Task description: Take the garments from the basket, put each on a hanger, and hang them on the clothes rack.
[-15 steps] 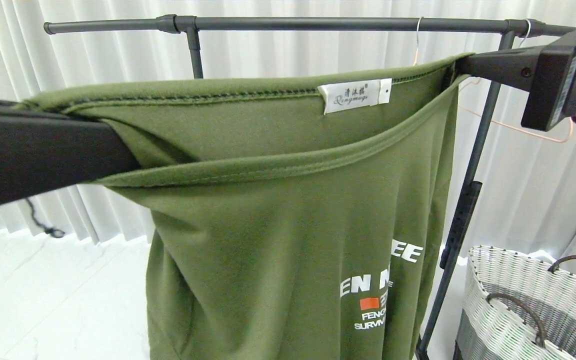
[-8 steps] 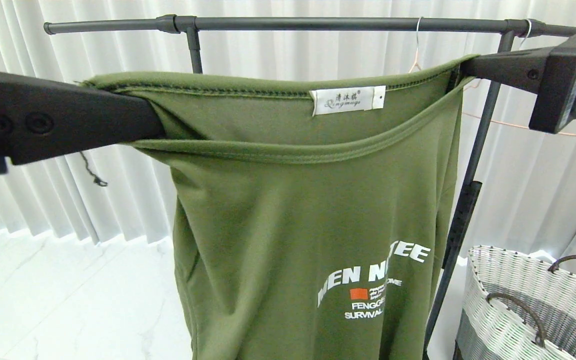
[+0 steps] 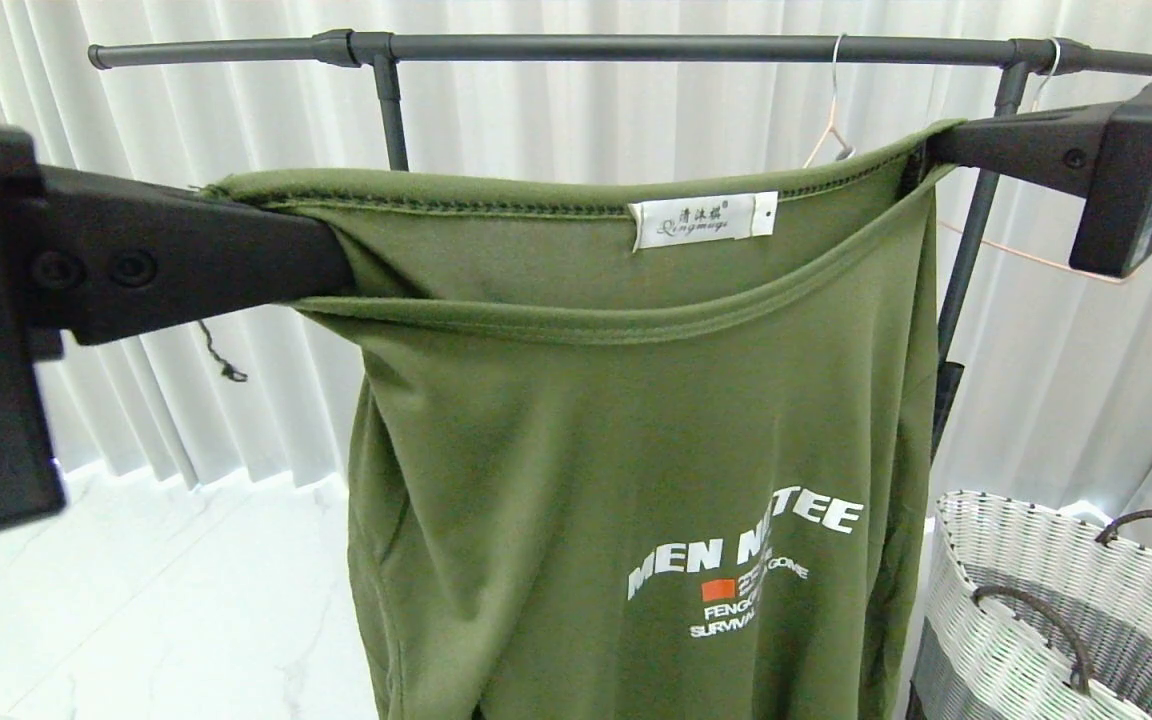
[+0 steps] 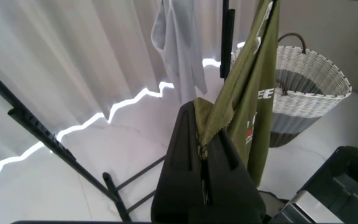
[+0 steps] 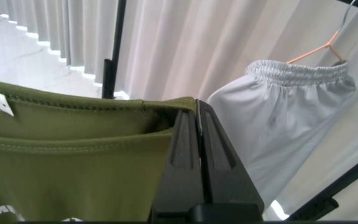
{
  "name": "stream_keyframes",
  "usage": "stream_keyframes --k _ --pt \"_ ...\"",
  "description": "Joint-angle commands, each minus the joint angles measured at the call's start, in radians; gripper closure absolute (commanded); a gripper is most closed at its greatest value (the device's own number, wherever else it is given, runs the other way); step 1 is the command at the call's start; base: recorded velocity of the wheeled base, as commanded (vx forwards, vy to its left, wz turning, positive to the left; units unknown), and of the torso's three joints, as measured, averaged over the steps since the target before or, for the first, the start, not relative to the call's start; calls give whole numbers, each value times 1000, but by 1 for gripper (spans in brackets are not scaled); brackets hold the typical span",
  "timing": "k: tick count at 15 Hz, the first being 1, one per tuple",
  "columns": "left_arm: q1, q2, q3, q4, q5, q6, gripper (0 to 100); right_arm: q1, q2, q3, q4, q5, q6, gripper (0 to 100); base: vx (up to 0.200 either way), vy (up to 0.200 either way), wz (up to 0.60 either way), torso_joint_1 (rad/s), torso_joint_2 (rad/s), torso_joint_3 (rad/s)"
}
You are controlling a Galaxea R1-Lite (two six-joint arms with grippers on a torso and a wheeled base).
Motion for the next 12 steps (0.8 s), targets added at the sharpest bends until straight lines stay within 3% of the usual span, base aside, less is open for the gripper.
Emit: stream_keyframes --k 1,5,6,9,12 --pt "0 3 0 0 1 0 100 0 -6 1 2 0 0 100 0 0 0 0 0 0" --pt "2 5 1 0 1 0 100 0 -6 1 2 0 0 100 0 0 0 0 0 0" --pt "2 6 0 0 1 0 100 0 -6 1 2 0 0 0 0 0 0 0 0 0" --pt "2 8 0 0 1 0 100 0 -9 5 6 1 3 0 0 0 0 0 0 0" --pt "45 8 0 0 2 0 100 0 -70 83 3 4 4 0 0 0 0 0 0 0"
